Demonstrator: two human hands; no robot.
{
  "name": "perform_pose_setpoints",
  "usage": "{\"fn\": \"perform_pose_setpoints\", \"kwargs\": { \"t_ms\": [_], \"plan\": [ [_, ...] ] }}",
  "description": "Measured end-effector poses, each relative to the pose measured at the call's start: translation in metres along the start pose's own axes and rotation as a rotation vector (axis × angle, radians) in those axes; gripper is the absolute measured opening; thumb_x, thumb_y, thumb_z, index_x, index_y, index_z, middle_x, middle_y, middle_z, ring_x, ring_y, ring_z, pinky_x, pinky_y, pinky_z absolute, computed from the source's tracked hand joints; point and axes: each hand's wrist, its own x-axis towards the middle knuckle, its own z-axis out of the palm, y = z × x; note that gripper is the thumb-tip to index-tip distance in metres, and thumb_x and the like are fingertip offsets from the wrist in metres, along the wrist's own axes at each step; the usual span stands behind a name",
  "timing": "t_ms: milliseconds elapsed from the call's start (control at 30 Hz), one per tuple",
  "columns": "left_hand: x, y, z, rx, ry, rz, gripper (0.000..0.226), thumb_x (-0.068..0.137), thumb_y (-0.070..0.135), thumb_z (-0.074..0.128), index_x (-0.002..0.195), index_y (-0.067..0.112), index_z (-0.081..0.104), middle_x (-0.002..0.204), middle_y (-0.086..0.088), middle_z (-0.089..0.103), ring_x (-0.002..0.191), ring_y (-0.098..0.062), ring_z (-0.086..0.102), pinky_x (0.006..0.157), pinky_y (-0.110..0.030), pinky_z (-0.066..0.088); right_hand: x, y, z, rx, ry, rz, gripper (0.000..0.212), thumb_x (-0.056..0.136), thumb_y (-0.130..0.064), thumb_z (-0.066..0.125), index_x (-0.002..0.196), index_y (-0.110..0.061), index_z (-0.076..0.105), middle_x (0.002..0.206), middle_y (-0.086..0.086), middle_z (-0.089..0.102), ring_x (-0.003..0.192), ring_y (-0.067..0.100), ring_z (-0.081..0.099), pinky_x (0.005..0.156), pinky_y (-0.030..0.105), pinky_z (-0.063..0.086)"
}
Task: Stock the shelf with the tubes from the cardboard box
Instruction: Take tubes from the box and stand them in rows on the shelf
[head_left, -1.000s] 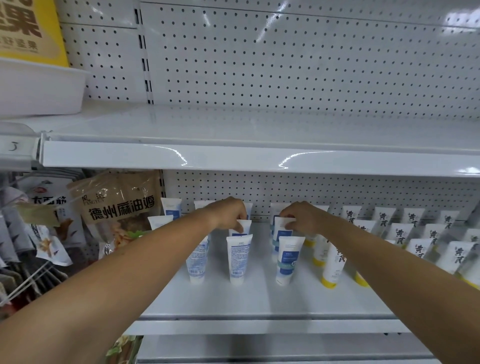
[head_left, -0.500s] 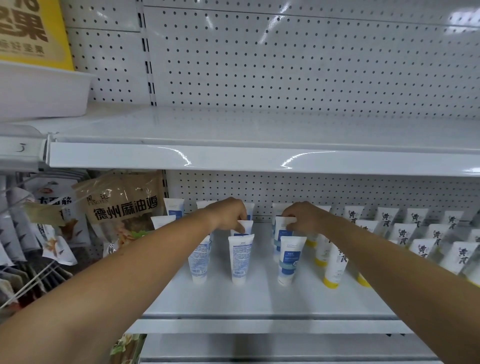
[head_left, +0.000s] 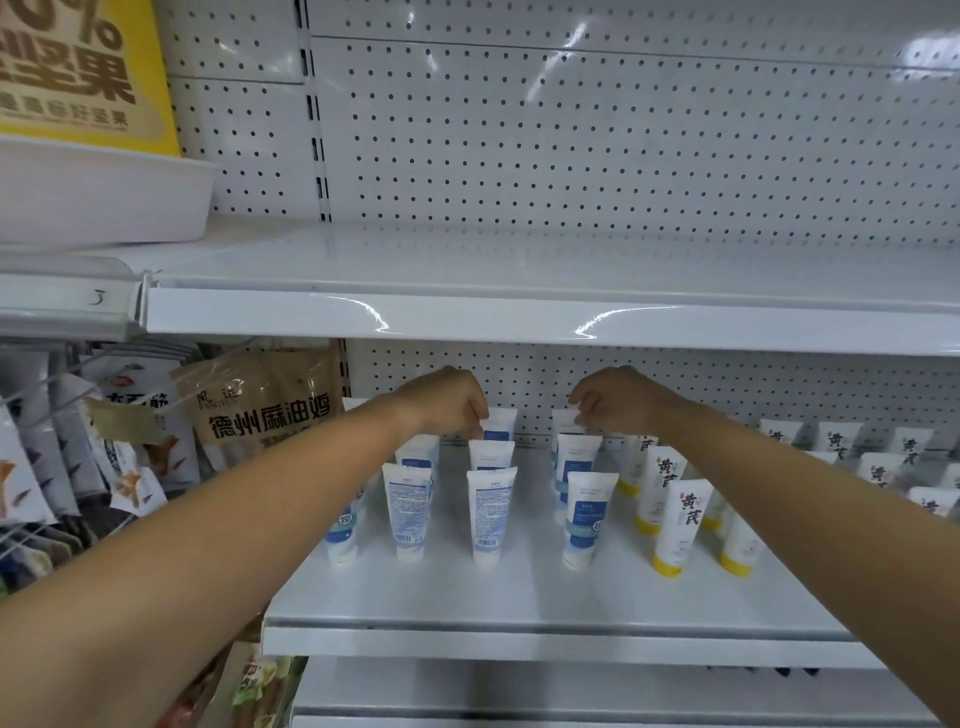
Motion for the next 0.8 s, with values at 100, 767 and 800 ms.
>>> {"fn": "perform_pose_setpoints", "kwargs": {
  "t_ms": [100, 767, 800],
  "plan": [
    [-0.012, -0.007, -0.013, 0.005, 0.013, -0.013, 0.029, 0.085, 0.024, 0.073, 0.113, 0.018, 0.073, 0.111, 0.004, 0.073, 0.099, -0.012, 0.067, 0.096, -0.033, 0.053, 0.001, -0.016, -0.004, 0.037, 0.032, -0.032, 0.031, 0.086, -0.032, 0.072, 0.115, -0.024, 0.068, 0.105, -0.007, 0.069, 0.101, 0.012, 0.062, 0.095, 0.024, 0.048],
    [-0.080, -0.027, -0.010, 0.139, -0.028, -0.060, 0.037, 0.082, 0.033, 0.078, 0.116, 0.020, 0.073, 0.112, 0.006, 0.071, 0.097, -0.014, 0.064, 0.085, -0.030, 0.054, -0.020, -0.111, 0.032, 0.033, -0.128, -0.282, 0.035, 0.082, -0.034, 0.076, 0.115, -0.022, 0.070, 0.104, -0.001, 0.070, 0.094, 0.012, 0.065, 0.090, 0.030, 0.053],
    [-0.081, -0.028, -0.008, 0.135, -0.031, -0.059, 0.037, 0.081, 0.033, 0.079, 0.116, 0.021, 0.073, 0.112, 0.006, 0.071, 0.096, -0.014, 0.065, 0.084, -0.030, 0.055, -0.020, -0.112, 0.034, 0.029, -0.126, -0.282, 0.034, 0.082, -0.034, 0.076, 0.114, -0.022, 0.070, 0.103, -0.001, 0.070, 0.093, 0.012, 0.065, 0.090, 0.029, 0.053]
  ]
}}
